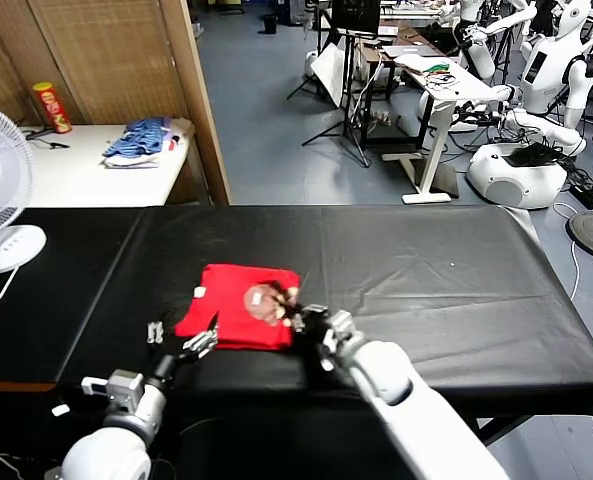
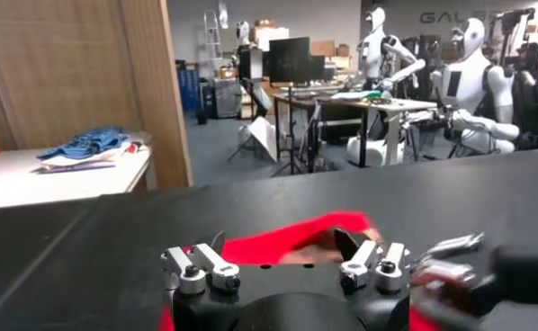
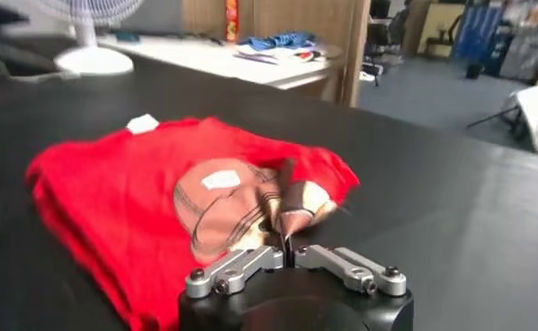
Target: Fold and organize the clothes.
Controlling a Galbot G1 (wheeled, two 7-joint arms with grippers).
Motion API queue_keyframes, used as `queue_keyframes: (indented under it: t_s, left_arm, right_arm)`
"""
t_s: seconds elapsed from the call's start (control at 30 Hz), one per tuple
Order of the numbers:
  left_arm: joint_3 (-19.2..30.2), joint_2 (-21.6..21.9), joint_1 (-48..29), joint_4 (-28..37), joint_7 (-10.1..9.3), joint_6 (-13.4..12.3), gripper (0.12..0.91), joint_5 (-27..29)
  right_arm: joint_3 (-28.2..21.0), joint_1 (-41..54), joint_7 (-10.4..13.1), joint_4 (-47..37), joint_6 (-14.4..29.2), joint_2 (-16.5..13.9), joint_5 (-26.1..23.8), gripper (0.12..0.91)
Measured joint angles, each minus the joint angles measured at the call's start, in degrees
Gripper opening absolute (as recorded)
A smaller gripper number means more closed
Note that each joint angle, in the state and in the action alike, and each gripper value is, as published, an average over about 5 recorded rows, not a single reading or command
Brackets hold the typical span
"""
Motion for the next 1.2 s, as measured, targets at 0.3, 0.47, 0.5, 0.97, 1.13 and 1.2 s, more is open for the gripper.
queue_keyframes:
  t_s: [0.3,0.47,0.5,0.97,1.13,1.2]
  left_arm:
    - [0.5,0.1,1.8,3.5,-0.44,-7.9,0.798,1.5]
    - [0.6,0.5,3.2,3.6,-2.05,-9.2,0.798,0.7]
    - [0.5,0.7,3.6,3.4,-2.4,-9.3,0.798,0.4]
    - [-1.3,3.2,15.6,-3.3,-5.43,-9.6,0.798,-2.5]
    - [-2.3,3.7,18.6,-5.8,-7.97,-6.3,0.798,-5.2]
    - [-2.9,3.9,19.4,-6.9,-8.44,-4.9,0.798,-6.1]
  right_arm:
    - [7.6,-9.5,1.0,7.7,10.4,-10.5,-4.3,0.716]
    - [13.0,-17.8,5.0,13.4,17.8,-12.1,-2.8,0.795]
    - [14.1,-19.7,5.9,14.6,18.7,-12.1,-2.2,0.797]
    - [22.3,-52.0,24.1,29.8,26.8,-7.8,-2.7,0.798]
    - [22.7,-60.3,29.6,33.8,23.5,-5.8,-2.9,0.798]
    - [22.9,-62.3,30.8,34.9,22.1,-5.4,-2.7,0.798]
